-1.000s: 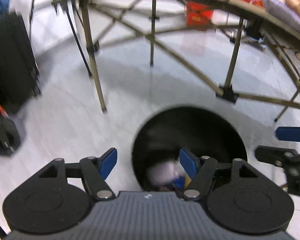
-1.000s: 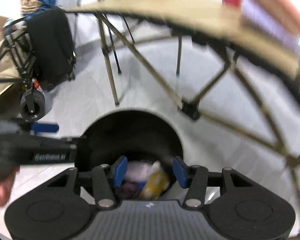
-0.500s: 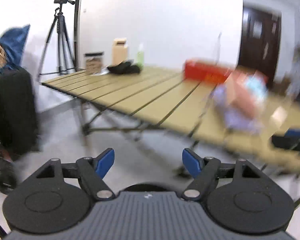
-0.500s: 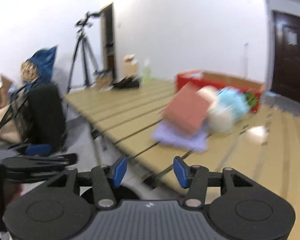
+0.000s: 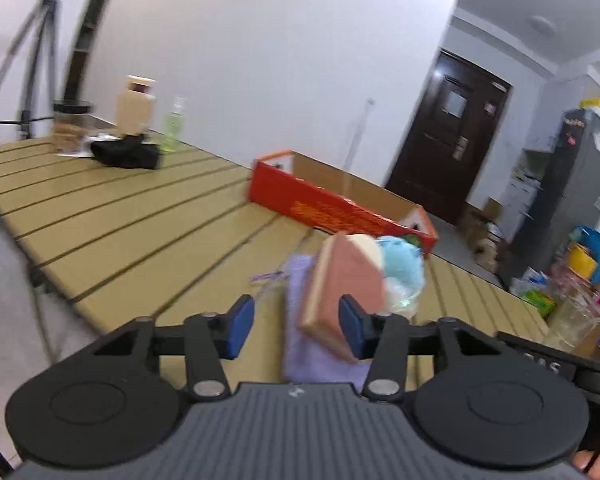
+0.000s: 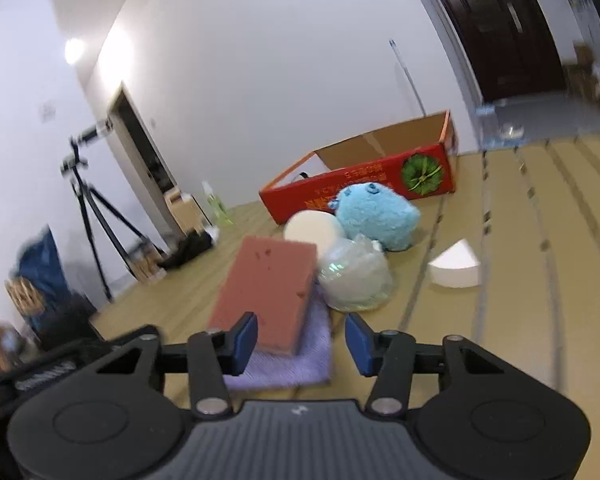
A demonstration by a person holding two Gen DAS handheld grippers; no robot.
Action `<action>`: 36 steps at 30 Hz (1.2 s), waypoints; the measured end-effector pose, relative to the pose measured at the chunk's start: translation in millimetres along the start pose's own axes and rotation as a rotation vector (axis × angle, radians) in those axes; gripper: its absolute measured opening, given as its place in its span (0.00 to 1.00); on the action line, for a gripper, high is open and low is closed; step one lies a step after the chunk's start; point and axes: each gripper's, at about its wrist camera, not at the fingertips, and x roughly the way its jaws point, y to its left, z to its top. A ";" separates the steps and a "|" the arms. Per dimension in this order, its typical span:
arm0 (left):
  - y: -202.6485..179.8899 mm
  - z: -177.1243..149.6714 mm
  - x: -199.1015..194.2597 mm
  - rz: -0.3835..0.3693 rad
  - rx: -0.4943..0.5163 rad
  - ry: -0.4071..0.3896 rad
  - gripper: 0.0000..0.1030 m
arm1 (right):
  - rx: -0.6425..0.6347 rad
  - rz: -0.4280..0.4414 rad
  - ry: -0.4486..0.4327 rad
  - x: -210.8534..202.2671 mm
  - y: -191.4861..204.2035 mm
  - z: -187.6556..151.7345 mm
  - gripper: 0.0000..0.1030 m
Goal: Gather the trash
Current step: 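Move both grippers to the pink sponge block and grasp it with both, then lift the pink sponge with both grippers and carry it over the bin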
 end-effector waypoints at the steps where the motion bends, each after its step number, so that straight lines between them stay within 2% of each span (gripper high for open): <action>1: -4.0 5.6 9.3 -0.010 0.011 0.012 0.39 | 0.028 0.013 0.009 8.1 -2.7 3.0 0.43; 6: -20.6 20.2 46.2 -0.048 0.086 0.076 0.37 | 0.107 0.010 0.024 36.4 -7.6 5.7 0.41; 9: -25.0 17.1 63.8 -0.005 0.126 0.126 0.34 | 0.140 0.009 0.057 51.1 -12.6 2.7 0.37; 12: -13.2 12.5 69.4 -0.055 0.084 0.146 0.25 | 0.179 0.023 0.080 64.4 -20.4 1.1 0.37; 14: -7.1 11.5 71.8 -0.060 0.060 0.160 0.23 | 0.223 0.060 0.099 68.1 -24.7 -0.7 0.33; 15: -3.2 11.7 71.3 -0.068 0.034 0.167 0.23 | 0.233 0.078 0.101 69.2 -25.2 -1.0 0.25; 16: 1.1 12.7 71.5 -0.072 -0.001 0.176 0.22 | 0.231 0.086 0.105 69.7 -24.4 -0.7 0.22; 19: 5.8 14.3 65.7 -0.079 -0.038 0.171 0.21 | 0.195 0.082 0.100 68.0 -14.9 -0.6 0.21; 22: 5.8 16.5 51.1 -0.074 -0.035 0.151 0.21 | 0.157 0.093 0.085 60.9 -2.7 -0.1 0.21; 27: 23.9 17.9 2.2 -0.052 -0.065 0.083 0.21 | 0.095 0.186 0.082 48.9 27.9 -4.1 0.20; 31: 49.7 10.9 -43.3 0.038 -0.056 0.042 0.21 | 0.026 0.255 0.143 51.6 69.2 -22.8 0.20; 36: 101.0 -4.6 -91.3 0.122 -0.138 0.038 0.21 | -0.075 0.313 0.240 58.4 125.8 -63.2 0.20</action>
